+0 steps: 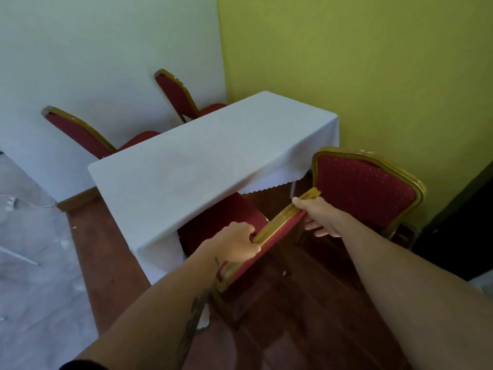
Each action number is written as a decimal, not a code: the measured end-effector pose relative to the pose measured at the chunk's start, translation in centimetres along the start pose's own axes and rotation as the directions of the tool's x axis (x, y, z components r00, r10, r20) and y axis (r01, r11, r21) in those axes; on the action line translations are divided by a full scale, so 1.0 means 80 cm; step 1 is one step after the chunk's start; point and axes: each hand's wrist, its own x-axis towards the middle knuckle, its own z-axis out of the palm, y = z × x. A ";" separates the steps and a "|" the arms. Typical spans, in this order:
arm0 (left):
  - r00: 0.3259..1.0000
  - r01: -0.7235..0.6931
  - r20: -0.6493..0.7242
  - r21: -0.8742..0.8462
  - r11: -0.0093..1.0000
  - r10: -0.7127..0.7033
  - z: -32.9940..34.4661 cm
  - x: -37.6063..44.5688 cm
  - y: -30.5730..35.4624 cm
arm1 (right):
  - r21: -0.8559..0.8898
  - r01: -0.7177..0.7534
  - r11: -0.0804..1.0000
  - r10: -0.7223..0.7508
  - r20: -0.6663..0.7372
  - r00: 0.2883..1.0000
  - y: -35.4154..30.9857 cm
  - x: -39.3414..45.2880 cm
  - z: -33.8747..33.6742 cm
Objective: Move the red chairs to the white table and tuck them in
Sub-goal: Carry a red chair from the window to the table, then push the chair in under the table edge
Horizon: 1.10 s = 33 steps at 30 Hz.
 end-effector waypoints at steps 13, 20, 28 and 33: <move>0.943 -0.287 -0.120 0.186 0.940 0.312 -0.073 0.083 0.166 | -0.162 0.070 0.984 -0.132 -0.415 0.900 0.043 -0.072 -0.201; 0.911 -0.384 -0.099 0.150 0.911 0.400 -0.068 0.173 0.247 | -0.231 -0.024 0.973 -0.091 -0.475 0.875 0.055 -0.028 -0.257; 0.896 -0.416 -0.096 0.159 0.896 0.433 -0.084 0.311 0.276 | -0.367 -0.158 0.917 -0.029 -0.456 0.889 0.044 0.067 -0.295; 0.935 -0.331 -0.036 0.276 0.902 0.354 -0.093 0.393 0.290 | -0.459 -0.220 0.861 -0.001 -0.435 0.901 0.037 0.115 -0.306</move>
